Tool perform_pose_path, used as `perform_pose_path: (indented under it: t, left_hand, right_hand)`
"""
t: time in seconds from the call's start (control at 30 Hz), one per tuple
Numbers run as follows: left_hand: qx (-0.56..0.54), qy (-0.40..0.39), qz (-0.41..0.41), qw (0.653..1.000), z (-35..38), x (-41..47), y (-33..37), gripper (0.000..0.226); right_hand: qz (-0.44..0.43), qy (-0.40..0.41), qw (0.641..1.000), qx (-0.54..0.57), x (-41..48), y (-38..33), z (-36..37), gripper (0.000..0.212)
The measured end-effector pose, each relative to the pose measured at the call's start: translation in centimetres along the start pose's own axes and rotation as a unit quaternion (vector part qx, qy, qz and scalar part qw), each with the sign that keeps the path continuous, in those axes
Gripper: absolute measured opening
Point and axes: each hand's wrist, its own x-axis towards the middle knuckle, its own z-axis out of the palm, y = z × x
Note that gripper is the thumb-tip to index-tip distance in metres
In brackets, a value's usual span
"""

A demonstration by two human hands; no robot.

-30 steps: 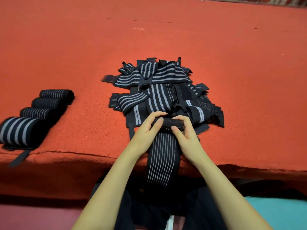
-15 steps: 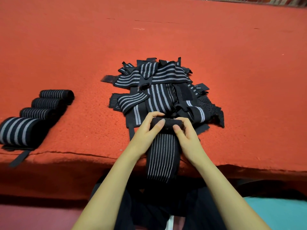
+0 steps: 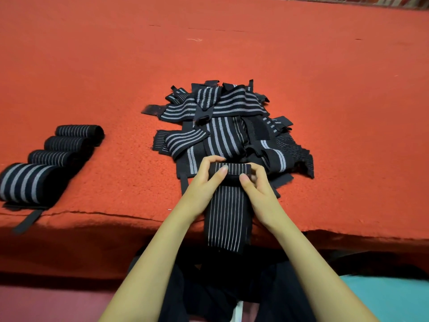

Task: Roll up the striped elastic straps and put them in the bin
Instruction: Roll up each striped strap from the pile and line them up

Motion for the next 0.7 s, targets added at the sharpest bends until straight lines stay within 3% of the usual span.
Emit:
perform_pose_path:
  t: [0.17,0.3,0.43,0.6,0.7]
  left_hand:
    - [-0.024,0.015,-0.008,1.0,0.05,0.05,0.21,0.015]
    - [-0.007,0.006,0.036,0.999,-0.23,-0.02,-0.04,0.013]
    - [0.012,0.003,0.065,0.998,-0.28,-0.08,-0.06,0.018]
    - [0.045,-0.001,0.017,0.999,0.12,0.01,0.01,0.025]
    - [0.047,0.013,0.001,0.999,0.09,0.08,0.14,0.018]
  right_hand:
    - [-0.018,-0.009,1.0,-0.003,-0.32,-0.43,-0.07,0.022]
    - [0.003,0.009,1.0,0.024,-0.21,-0.63,0.07,0.025]
    - [0.006,0.007,1.0,-0.016,0.01,-0.09,-0.18,0.016]
    - [-0.035,0.02,0.998,-0.049,-0.24,-0.21,-0.32,0.023]
    - [-0.041,0.01,0.998,-0.035,-0.31,-0.29,-0.18,0.018]
